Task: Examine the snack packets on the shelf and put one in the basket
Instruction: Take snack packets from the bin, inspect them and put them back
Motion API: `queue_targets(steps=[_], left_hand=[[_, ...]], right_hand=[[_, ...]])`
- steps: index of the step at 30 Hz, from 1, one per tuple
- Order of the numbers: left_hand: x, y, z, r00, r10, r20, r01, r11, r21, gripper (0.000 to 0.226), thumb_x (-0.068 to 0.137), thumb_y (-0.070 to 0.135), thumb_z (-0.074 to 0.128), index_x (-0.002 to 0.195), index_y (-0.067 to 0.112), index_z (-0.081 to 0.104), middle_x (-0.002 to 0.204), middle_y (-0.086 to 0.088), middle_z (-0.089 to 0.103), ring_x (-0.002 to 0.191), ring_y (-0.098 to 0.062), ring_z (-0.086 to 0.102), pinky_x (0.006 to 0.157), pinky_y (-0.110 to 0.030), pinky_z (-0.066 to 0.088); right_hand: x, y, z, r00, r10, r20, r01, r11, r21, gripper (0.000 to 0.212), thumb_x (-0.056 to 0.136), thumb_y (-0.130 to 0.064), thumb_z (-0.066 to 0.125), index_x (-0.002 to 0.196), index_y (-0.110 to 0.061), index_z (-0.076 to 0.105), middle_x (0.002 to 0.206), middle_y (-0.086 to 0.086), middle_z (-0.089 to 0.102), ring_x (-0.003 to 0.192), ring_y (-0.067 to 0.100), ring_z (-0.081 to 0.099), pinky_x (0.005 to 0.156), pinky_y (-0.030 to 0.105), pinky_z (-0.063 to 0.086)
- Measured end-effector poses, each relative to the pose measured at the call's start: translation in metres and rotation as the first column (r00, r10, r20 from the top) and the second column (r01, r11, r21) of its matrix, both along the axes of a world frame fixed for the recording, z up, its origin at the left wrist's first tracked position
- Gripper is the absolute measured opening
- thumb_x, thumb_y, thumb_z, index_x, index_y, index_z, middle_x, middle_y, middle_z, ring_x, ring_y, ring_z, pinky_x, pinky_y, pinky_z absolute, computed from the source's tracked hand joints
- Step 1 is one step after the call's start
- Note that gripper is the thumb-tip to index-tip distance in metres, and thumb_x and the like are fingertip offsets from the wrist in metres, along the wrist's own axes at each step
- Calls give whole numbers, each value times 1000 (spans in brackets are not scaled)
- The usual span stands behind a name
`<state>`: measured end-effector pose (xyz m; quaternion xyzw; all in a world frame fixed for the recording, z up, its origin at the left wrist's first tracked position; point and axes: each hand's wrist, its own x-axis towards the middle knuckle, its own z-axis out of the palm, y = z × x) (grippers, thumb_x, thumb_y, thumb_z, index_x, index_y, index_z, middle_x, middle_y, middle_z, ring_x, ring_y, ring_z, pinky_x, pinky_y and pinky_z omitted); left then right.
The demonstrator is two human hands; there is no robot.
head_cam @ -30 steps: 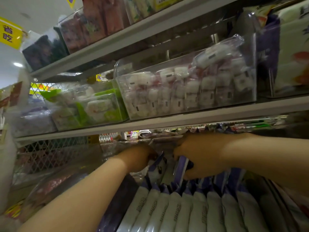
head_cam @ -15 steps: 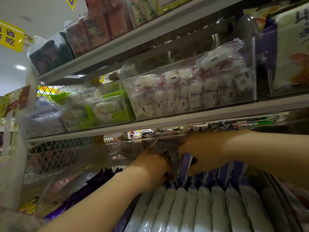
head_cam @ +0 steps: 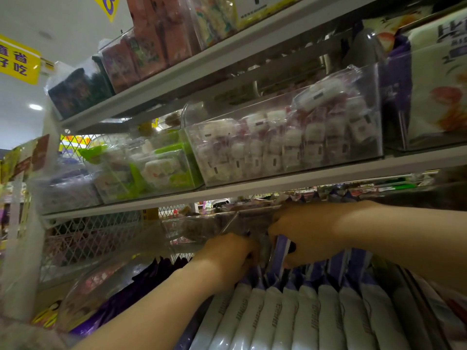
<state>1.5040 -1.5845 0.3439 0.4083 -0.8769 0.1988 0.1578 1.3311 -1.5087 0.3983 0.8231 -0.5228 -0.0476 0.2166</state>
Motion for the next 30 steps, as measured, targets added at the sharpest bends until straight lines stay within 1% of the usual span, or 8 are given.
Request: queue_targets(steps=[5, 8, 12, 18, 22, 25, 28, 30], left_hand=[[12, -2, 10, 953, -52, -299, 66, 997, 38, 10, 99, 18, 44, 96, 27, 47, 102, -3, 63, 92, -21, 60, 80, -38, 50], [21, 7, 1, 898, -159, -411, 106, 983, -149, 29, 98, 20, 47, 81, 41, 38, 80, 11, 57, 71, -5, 55, 62, -28, 42], [33, 28, -9, 699, -374, -609, 166, 914, -372, 25, 97, 16, 51, 82, 35, 44, 81, 12, 65, 76, -2, 63, 62, -18, 49], [53, 72, -13, 567, -411, -714, 63, 886, -460, 27, 96, 9, 53, 85, 34, 48, 83, 10, 66, 75, -4, 62, 63, -12, 45], [75, 111, -16, 498, -410, -764, -11, 878, -478, 14, 96, 9, 53, 89, 21, 51, 84, 8, 65, 76, -3, 60, 62, -6, 41], [91, 143, -21, 441, -390, -808, -72, 882, -465, 12, 97, 12, 53, 89, 21, 50, 84, 13, 63, 71, -3, 59, 64, -6, 40], [110, 173, -33, 368, -385, -846, -60, 899, -435, 20, 98, 14, 51, 84, 28, 46, 87, 11, 65, 78, -6, 62, 72, -25, 49], [125, 190, -45, 325, -348, -879, -43, 923, -381, 21, 99, 17, 50, 84, 31, 46, 89, 9, 66, 83, -12, 64, 73, -37, 52]], right_hand=[[-1, 0, 0, 1000, -11, -2, 11, 1000, -1, 43, 89, -48, 56, 127, -29, 50, 124, 0, 54, 102, 20, 53, 87, 36, 50], [0, -1, 0, 1000, -12, -19, 12, 1000, 1, 45, 89, -49, 55, 130, -29, 49, 128, -1, 54, 111, 20, 52, 92, 38, 49], [2, 0, -1, 1000, -8, -10, 8, 1000, 21, 49, 89, -46, 56, 135, -30, 47, 133, -2, 54, 115, 22, 53, 96, 39, 48], [11, 17, -2, 999, -33, -29, 31, 998, -59, 54, 87, -51, 56, 136, -30, 45, 137, -3, 49, 118, 21, 51, 95, 35, 47], [28, 42, -7, 977, 89, 192, -55, 983, -177, 47, 91, -50, 53, 133, -31, 48, 130, -3, 57, 109, 16, 57, 85, 27, 47], [54, 61, -20, 797, 185, 576, -188, 981, -55, 37, 95, -46, 49, 128, -30, 51, 121, -8, 62, 103, 10, 59, 84, 19, 46], [85, 82, -52, 291, 71, 954, -422, 904, 61, 14, 92, -35, 58, 105, -31, 58, 97, -7, 65, 84, 9, 62, 80, 24, 50], [101, 92, -77, 76, -122, 990, -552, 821, 143, 20, 89, -32, 63, 106, -23, 62, 100, -1, 71, 90, 13, 67, 80, 31, 55]])
